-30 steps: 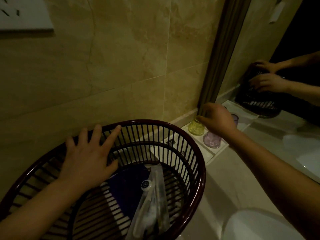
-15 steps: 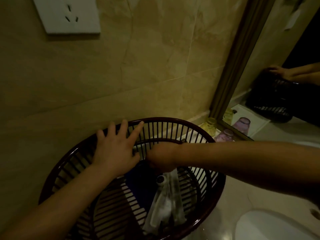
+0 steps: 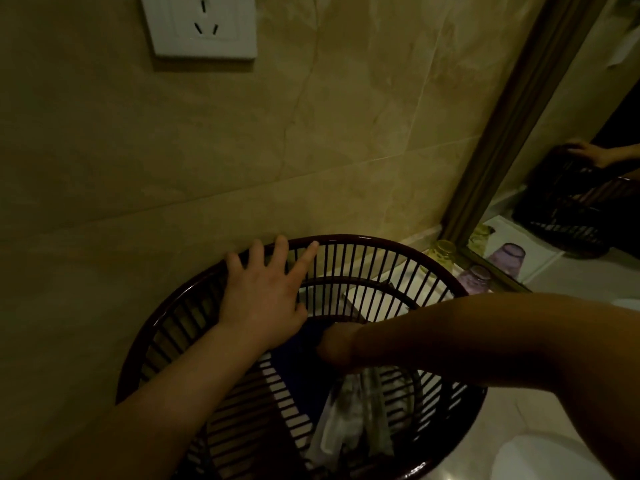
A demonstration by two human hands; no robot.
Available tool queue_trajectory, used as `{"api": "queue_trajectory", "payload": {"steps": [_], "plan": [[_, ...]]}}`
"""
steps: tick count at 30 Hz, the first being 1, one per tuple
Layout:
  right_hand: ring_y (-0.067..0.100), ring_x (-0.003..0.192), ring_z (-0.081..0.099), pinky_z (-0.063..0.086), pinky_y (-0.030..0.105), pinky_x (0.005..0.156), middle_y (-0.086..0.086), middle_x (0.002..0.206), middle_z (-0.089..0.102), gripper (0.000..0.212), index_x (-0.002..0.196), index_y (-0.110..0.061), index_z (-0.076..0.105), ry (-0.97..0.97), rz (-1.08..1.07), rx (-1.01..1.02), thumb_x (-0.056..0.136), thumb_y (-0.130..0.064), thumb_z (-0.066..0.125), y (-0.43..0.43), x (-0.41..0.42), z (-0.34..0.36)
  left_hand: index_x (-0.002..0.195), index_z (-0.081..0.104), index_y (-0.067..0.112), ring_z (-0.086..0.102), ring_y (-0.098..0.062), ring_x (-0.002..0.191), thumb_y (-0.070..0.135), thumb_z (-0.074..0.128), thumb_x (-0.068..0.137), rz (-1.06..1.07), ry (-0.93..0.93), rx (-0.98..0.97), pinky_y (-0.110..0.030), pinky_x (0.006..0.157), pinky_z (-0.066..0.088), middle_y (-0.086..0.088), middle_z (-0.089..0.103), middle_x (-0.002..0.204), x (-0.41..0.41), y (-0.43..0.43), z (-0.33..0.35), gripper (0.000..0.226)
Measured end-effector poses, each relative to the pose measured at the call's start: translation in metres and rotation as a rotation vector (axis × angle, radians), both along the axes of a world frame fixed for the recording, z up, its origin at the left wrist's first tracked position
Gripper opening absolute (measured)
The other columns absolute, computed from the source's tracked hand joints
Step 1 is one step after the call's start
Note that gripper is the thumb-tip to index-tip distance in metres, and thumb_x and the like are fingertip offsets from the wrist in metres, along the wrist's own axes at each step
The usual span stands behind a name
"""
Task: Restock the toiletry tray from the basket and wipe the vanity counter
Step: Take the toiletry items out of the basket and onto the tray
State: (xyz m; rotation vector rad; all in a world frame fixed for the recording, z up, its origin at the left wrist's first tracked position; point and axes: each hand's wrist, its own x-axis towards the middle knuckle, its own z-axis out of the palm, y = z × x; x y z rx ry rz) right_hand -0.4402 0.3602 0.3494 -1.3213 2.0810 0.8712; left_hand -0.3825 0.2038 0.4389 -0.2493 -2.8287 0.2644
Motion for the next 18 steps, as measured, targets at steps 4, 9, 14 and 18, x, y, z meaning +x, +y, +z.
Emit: {"api": "queue_trajectory", "payload": {"steps": [4,9,14,18], "plan": [[0.032,0.108,0.061,0.05,0.036,0.085,0.016,0.119,0.063,0.032,0.124,-0.003,0.059,0.007,-0.08,-0.016,0.095,-0.017,0.061,-0.008,0.003,0.02,0.149,-0.02,0.034,0.021,-0.043,0.133,0.063,0.039,0.084,-0.002,0.005,0.0,-0.062,0.1,0.024,-0.015,0.009,0.158,0.001,-0.001,0.001,0.092],[0.027,0.099,0.062,0.054,0.039,0.084,0.01,0.111,0.065,0.035,0.118,-0.009,0.062,0.028,-0.145,-0.27,0.088,-0.027,0.067,-0.012,0.01,0.087,0.147,-0.024,0.034,0.021,-0.044,0.133,0.065,0.037,0.085,0.01,0.0,-0.027,-0.064,0.1,0.022,-0.015,0.007,0.158,0.001,0.0,0.002,0.093],[0.014,0.085,0.061,0.056,0.034,0.074,-0.002,0.099,0.062,0.023,0.104,-0.019,0.067,0.047,-0.359,-0.734,0.083,-0.028,0.069,0.026,0.026,0.162,0.147,-0.024,0.033,0.024,-0.044,0.131,0.066,0.04,0.082,0.012,0.013,-0.027,-0.062,0.098,0.027,-0.017,0.012,0.157,0.003,-0.005,-0.004,0.097],[0.003,0.089,0.064,0.055,0.021,0.071,-0.013,0.101,0.062,0.024,0.104,-0.035,0.063,0.057,-0.694,-1.314,0.081,-0.033,0.068,0.095,0.026,0.208,0.149,-0.021,0.034,0.03,-0.043,0.127,0.063,0.041,0.081,0.006,0.04,-0.03,-0.061,0.095,0.03,-0.018,0.018,0.156,0.002,-0.007,-0.007,0.097]]}}
